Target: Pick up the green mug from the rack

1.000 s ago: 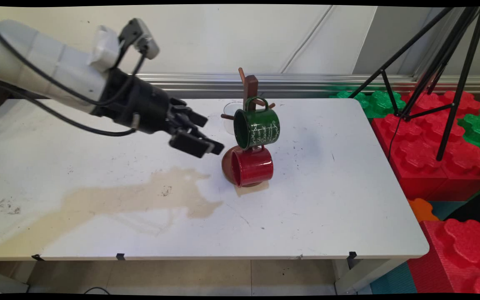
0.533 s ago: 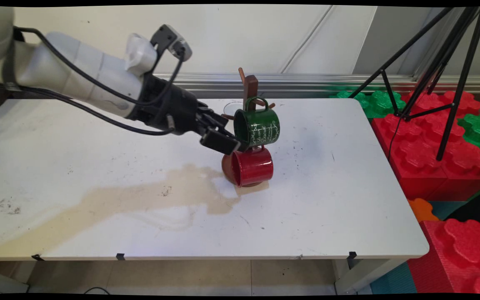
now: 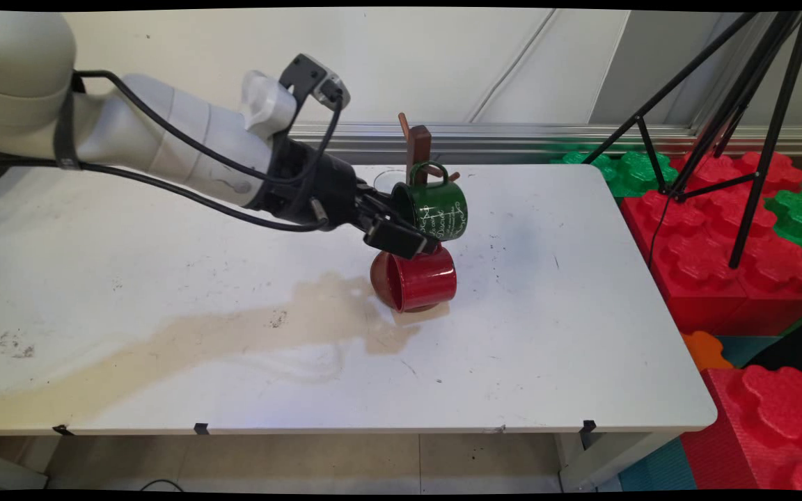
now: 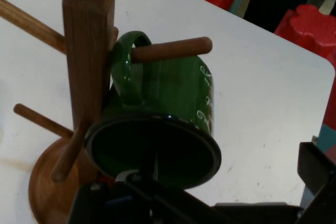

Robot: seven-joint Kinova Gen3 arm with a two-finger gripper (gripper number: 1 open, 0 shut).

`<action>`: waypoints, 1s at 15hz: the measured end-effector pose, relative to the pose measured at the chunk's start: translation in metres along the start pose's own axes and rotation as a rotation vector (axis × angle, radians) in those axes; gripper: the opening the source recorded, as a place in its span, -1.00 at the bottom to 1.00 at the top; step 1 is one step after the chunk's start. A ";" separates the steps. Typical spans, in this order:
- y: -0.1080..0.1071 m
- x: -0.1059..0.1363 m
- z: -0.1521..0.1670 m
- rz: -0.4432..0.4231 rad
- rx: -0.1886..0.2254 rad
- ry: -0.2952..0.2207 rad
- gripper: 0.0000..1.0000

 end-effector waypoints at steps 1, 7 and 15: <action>0.000 0.000 0.003 -0.007 0.002 0.004 1.00; 0.003 -0.002 0.014 -0.038 0.015 0.023 1.00; 0.008 -0.005 0.023 -0.062 0.039 0.048 -1.00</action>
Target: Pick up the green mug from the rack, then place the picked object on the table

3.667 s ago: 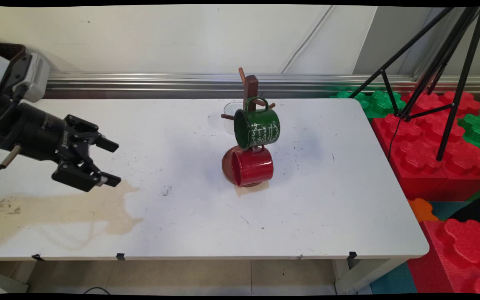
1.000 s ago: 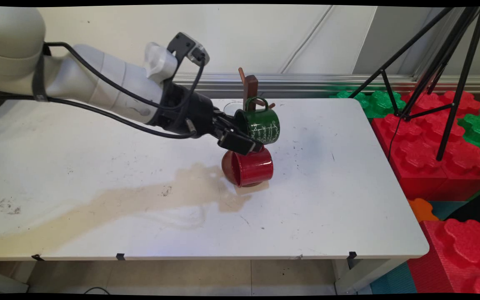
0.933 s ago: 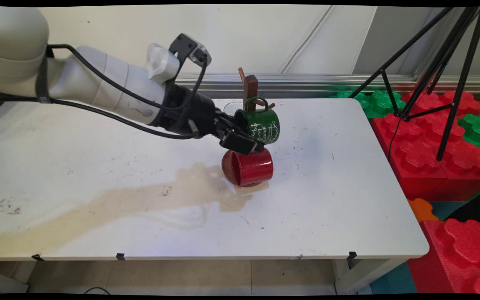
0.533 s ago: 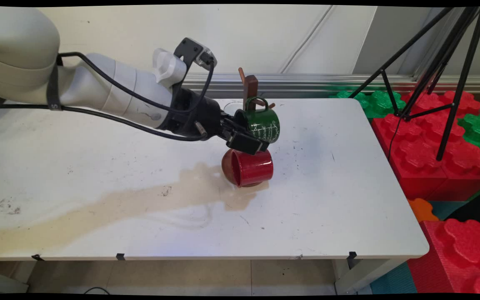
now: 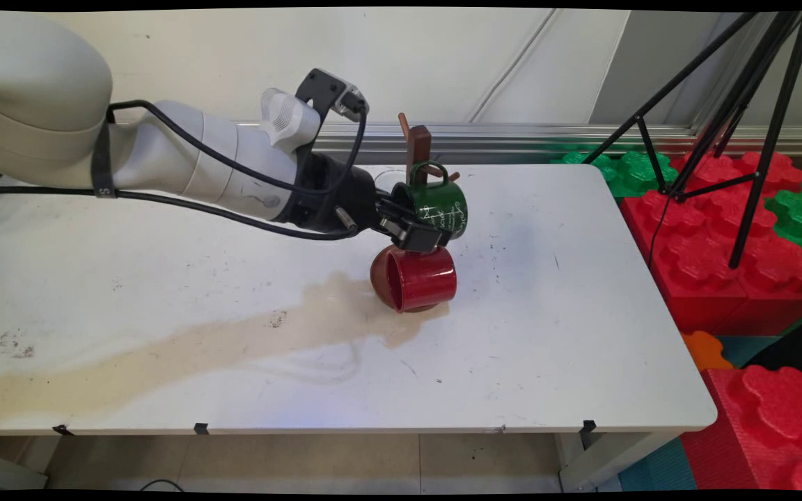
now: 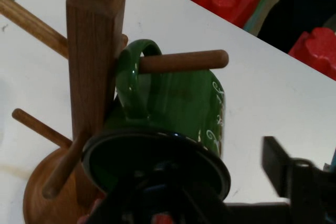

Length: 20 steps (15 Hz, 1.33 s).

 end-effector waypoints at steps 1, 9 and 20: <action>0.001 0.000 0.000 0.001 0.004 0.004 -1.00; 0.006 -0.002 -0.003 0.025 0.020 0.025 -1.00; 0.022 -0.004 -0.021 0.054 0.020 0.042 -1.00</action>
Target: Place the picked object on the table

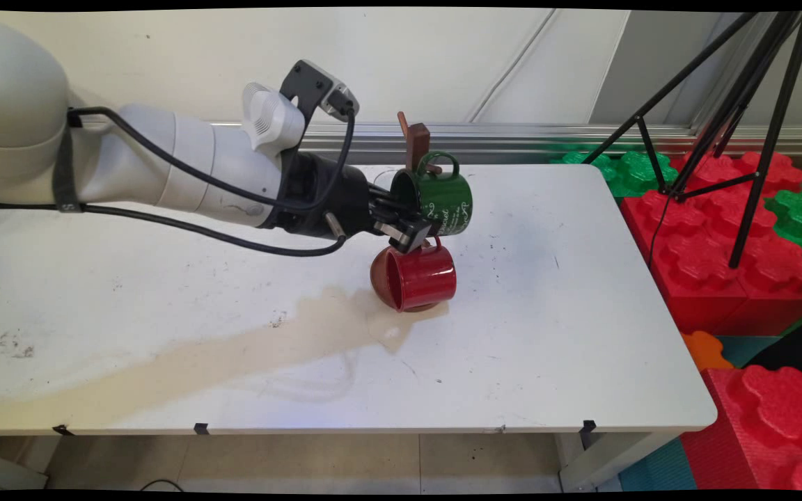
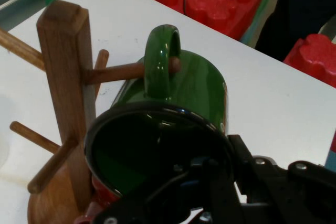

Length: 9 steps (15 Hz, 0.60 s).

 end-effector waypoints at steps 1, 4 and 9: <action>0.002 -0.001 -0.002 0.003 -0.002 -0.001 -1.00; 0.008 -0.002 -0.007 0.014 -0.011 -0.008 -1.00; 0.023 -0.008 -0.022 0.034 -0.036 -0.031 -1.00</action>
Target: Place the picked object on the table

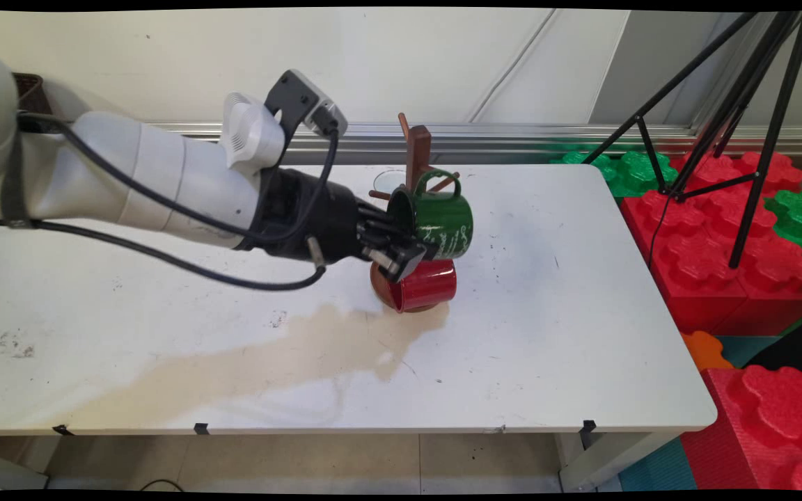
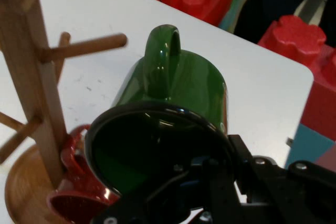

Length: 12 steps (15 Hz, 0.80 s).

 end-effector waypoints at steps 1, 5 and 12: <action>0.002 -0.001 -0.002 0.003 -0.002 -0.004 -1.00; 0.005 -0.005 -0.021 0.028 0.006 -0.032 -1.00; -0.015 -0.012 -0.065 0.087 0.045 -0.098 -1.00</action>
